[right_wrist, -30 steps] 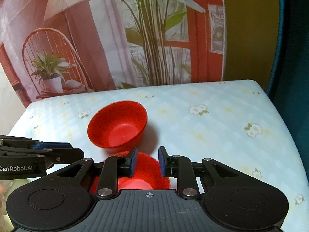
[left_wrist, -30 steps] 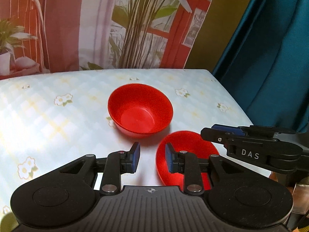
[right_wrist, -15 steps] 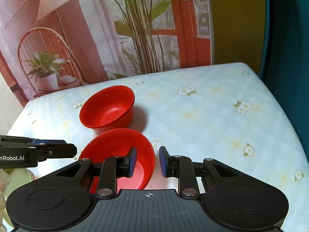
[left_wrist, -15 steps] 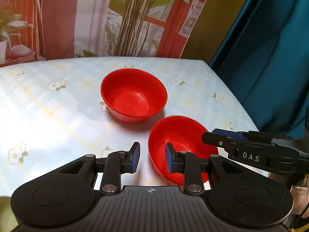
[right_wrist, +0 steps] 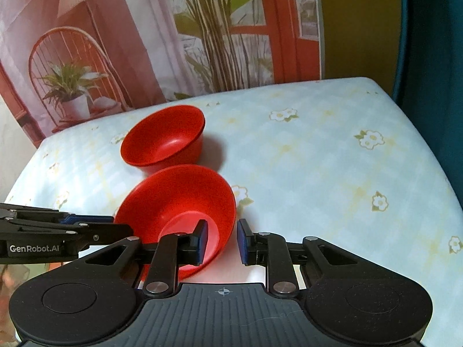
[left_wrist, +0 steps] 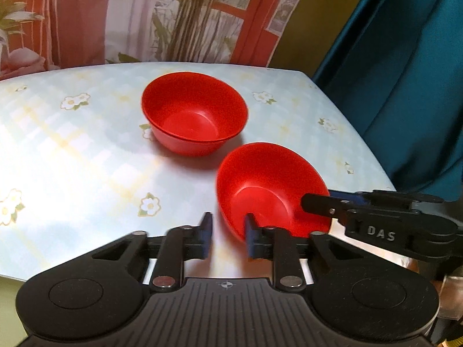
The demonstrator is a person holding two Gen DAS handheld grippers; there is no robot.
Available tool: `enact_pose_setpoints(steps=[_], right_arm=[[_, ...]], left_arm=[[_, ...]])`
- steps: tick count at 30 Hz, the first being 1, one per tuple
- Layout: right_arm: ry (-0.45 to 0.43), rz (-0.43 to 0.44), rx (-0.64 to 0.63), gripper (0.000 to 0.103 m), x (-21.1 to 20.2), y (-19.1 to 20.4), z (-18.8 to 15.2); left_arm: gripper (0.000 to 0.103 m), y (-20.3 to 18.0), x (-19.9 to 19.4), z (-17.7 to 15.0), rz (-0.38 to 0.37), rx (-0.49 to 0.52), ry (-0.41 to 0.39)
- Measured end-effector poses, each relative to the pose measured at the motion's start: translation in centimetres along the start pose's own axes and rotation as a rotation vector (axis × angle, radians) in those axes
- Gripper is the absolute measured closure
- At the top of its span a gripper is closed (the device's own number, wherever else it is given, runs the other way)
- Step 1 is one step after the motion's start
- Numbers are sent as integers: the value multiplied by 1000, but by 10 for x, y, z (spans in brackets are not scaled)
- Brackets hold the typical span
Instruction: Organize plates and bowls
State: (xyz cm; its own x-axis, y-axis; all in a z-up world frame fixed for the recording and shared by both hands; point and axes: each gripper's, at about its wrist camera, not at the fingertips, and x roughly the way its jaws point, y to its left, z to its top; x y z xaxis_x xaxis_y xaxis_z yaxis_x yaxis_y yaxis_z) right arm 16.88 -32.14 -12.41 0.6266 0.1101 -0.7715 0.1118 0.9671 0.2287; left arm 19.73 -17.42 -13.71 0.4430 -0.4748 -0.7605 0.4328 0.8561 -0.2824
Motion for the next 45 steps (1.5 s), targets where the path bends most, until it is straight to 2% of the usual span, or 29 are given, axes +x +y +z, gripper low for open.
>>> enact_pose_setpoints(steps=[2, 9, 14, 22, 33, 45], right_arm=[[4, 6, 6, 91, 1, 0, -2], [-7, 12, 14, 92, -2, 1, -5], [-27, 22, 8, 92, -8, 7, 3], [-70, 51, -6, 92, -17, 19, 28], [-123, 84, -45, 92, -15, 44, 70], [-132, 90, -44, 92, 5, 48, 101]], left_arm=[[87, -3, -1, 0, 1, 10, -3], [87, -3, -8, 0, 7, 15, -9], [87, -4, -22, 7, 18, 27, -43], [87, -2, -49, 27, 35, 45, -113], [87, 13, -64, 47, 61, 25, -194], [87, 21, -56, 70, 66, 27, -211]])
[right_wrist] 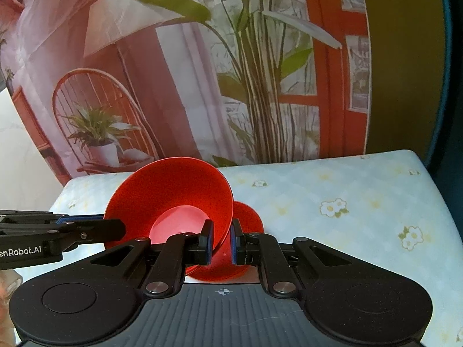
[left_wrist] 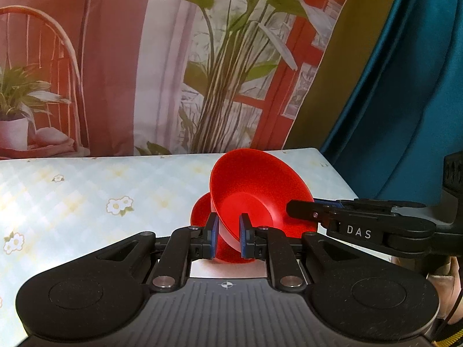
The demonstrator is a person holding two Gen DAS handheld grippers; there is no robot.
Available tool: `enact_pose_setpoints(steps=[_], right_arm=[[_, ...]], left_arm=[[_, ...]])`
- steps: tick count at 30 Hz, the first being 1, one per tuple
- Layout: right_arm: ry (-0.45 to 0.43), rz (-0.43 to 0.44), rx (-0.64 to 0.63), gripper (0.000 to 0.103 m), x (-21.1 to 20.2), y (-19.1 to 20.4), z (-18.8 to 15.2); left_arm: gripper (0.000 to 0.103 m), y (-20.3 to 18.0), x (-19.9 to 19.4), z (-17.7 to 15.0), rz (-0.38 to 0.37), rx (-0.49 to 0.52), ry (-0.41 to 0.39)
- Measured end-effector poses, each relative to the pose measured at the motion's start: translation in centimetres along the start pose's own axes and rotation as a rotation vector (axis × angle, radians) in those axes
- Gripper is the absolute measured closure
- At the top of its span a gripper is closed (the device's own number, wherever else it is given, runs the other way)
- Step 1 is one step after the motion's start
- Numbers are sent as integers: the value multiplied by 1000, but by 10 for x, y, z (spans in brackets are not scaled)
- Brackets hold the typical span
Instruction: Organize plates and bowls
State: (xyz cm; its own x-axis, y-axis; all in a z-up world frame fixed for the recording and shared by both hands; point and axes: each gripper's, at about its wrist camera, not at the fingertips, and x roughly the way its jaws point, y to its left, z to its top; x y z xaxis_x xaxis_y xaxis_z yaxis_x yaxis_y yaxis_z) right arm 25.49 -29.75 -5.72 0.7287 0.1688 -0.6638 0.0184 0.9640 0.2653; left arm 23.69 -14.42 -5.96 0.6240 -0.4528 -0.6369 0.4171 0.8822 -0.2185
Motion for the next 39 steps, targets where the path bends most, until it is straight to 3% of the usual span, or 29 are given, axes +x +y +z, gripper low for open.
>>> enact_pose_setpoints(steps=[14, 24, 39], right_arm=[[22, -7, 42, 92, 34, -22, 0], [69, -15, 16, 91, 60, -17, -10], [86, -50, -31, 88, 68, -13, -16]], left_arm=[[87, 8, 43, 5, 1, -10, 52], [87, 21, 66, -5, 30, -20, 106], [87, 25, 75, -9, 10, -35, 147]])
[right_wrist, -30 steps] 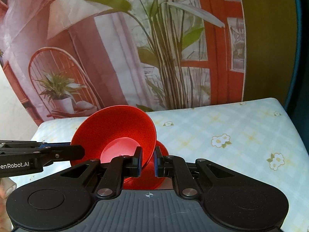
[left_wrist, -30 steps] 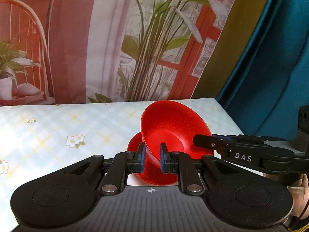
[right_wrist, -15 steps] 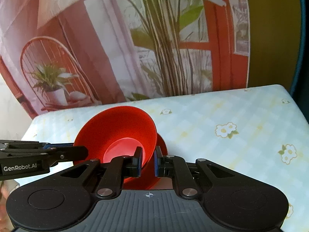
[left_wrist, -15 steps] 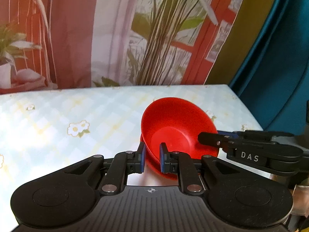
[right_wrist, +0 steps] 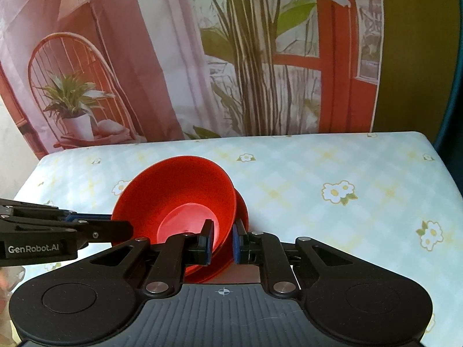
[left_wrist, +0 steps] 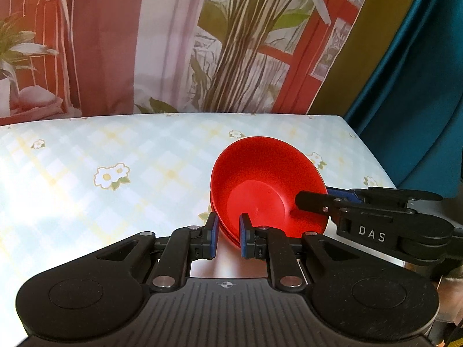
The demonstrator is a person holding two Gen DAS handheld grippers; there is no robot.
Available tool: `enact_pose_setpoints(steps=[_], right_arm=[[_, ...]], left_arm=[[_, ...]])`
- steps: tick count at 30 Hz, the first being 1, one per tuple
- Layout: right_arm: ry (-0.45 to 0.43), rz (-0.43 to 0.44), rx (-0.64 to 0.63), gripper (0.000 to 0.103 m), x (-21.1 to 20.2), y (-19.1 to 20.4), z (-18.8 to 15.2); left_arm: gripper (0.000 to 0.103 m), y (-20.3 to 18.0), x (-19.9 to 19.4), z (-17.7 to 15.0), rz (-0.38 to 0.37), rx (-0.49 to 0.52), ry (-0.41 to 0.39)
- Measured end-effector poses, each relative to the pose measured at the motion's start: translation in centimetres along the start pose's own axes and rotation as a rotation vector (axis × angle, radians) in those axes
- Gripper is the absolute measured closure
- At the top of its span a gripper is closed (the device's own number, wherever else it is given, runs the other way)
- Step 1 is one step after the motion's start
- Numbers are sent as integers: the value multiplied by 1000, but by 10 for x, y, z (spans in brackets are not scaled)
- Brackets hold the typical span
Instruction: Organize plates and bowls
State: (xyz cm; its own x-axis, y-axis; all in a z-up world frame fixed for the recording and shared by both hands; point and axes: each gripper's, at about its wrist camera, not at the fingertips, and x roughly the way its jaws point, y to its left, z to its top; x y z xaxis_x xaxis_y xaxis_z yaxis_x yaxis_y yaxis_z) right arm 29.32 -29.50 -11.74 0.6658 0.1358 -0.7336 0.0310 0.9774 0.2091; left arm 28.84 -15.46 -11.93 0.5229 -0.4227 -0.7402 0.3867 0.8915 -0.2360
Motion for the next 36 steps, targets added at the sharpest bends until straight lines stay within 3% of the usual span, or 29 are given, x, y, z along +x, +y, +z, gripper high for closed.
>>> enact_pose_setpoints(steps=[9, 21, 23, 36], right_arm=[[-2, -6, -4, 83, 0, 3, 1], [-14, -7, 2, 80, -5, 2, 1], [-15, -18, 0, 74, -6, 0, 2], [11, -10, 77, 74, 2, -15, -7]], left_arm=[[86, 4, 3, 1, -12, -20, 7], [70, 12, -2, -2, -13, -66, 2], [69, 12, -4, -2, -3, -68, -1], [69, 11, 3, -5, -56, -106, 2]])
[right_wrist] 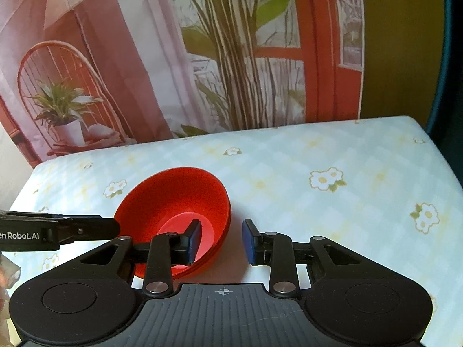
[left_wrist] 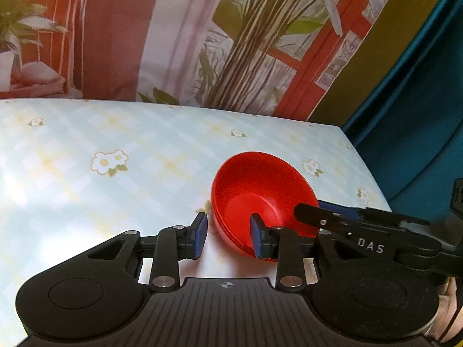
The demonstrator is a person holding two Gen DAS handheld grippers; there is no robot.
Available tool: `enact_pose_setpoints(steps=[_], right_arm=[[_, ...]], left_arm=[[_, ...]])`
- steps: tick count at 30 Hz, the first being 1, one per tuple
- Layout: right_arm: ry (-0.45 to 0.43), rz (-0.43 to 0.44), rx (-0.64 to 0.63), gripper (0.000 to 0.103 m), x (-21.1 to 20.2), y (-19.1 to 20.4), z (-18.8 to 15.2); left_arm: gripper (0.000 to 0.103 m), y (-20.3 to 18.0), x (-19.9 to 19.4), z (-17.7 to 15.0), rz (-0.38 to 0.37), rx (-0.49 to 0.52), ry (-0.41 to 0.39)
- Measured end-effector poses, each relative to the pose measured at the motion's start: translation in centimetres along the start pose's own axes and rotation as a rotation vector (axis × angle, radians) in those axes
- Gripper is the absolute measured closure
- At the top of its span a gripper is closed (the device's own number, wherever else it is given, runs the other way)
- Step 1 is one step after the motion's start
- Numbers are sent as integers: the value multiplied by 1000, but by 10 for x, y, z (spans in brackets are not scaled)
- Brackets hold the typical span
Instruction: Organize plates and bowls
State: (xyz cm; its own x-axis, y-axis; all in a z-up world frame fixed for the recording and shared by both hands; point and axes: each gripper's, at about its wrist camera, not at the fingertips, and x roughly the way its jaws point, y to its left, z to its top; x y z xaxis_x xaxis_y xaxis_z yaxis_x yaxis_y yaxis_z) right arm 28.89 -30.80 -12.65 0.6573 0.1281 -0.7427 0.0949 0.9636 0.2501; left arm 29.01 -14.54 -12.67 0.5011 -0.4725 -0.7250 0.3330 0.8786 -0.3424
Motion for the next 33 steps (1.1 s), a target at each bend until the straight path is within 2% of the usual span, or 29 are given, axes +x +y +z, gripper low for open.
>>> enact_pose_setpoints(steps=[6, 10, 13, 25, 33], right_arm=[[7, 20, 38, 74, 10, 1, -3], [11, 26, 47, 80, 13, 2, -5], [10, 19, 52, 85, 14, 1, -6], [8, 25, 78, 87, 10, 0, -11], [-7, 32, 77, 88, -12, 12, -14]], left_arm=[[70, -1, 14, -1, -20, -23, 16], [72, -5, 18, -1, -2, -12, 16], [84, -3, 19, -1, 24, 1, 18], [84, -4, 5, -6, 30, 27, 17], [83, -9, -24, -12, 38, 45, 0]])
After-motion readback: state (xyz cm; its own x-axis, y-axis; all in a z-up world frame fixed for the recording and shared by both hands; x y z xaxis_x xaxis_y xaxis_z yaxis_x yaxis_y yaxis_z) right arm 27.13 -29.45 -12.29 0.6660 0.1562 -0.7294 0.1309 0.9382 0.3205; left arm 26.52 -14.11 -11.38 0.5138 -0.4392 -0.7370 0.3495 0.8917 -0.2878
